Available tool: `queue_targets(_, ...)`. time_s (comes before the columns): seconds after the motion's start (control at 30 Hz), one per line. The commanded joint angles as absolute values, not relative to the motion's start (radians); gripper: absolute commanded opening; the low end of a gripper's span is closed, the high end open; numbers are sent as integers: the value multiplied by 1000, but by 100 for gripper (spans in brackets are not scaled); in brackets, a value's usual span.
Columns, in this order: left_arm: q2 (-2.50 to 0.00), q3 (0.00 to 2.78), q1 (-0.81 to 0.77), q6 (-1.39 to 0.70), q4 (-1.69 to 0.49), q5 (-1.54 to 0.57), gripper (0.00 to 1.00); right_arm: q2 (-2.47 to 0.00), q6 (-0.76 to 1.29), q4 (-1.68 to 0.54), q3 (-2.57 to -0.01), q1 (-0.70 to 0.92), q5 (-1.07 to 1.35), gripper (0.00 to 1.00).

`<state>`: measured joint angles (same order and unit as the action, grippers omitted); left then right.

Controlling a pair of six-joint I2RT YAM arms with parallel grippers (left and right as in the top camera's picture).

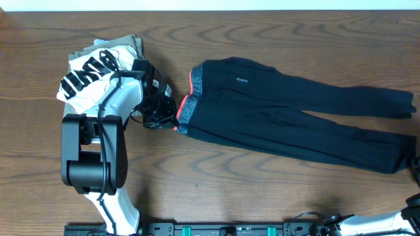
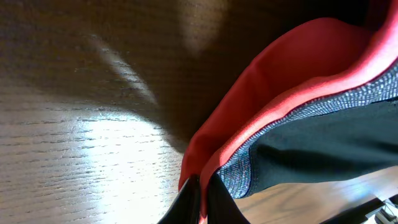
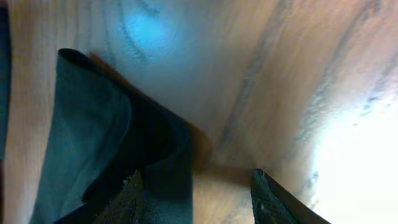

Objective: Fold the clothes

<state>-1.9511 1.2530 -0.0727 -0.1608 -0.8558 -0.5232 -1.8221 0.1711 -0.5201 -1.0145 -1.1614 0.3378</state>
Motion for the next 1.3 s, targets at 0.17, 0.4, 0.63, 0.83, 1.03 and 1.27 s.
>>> queue_targets(0.17,-1932,1245,-63,-170,-850,-515,6,-1851,156,-553,-1008,-1212,447,55)
queue_targets(0.4,-1932,1245,-63,-170,-850,-515,6,-1851,157,-572,-1008,-1255,524,56)
queue_targets(0.63,-1932,1245,-63,-170,-847,-515,6,-1851,155,-584,-1008,-1276,534,56)
queue_targets(0.83,-1932,1245,-63,-170,-838,-515,6,-1851,94,-564,-1008,-1265,641,54)
queue_targets(1.03,-1932,1245,-63,-170,-825,-515,6,-1851,53,-569,-1008,-1263,663,55)
queue_targets(1.27,-1932,1245,-63,-170,-821,-515,6,-1851,54,-572,-1008,-1264,662,56)
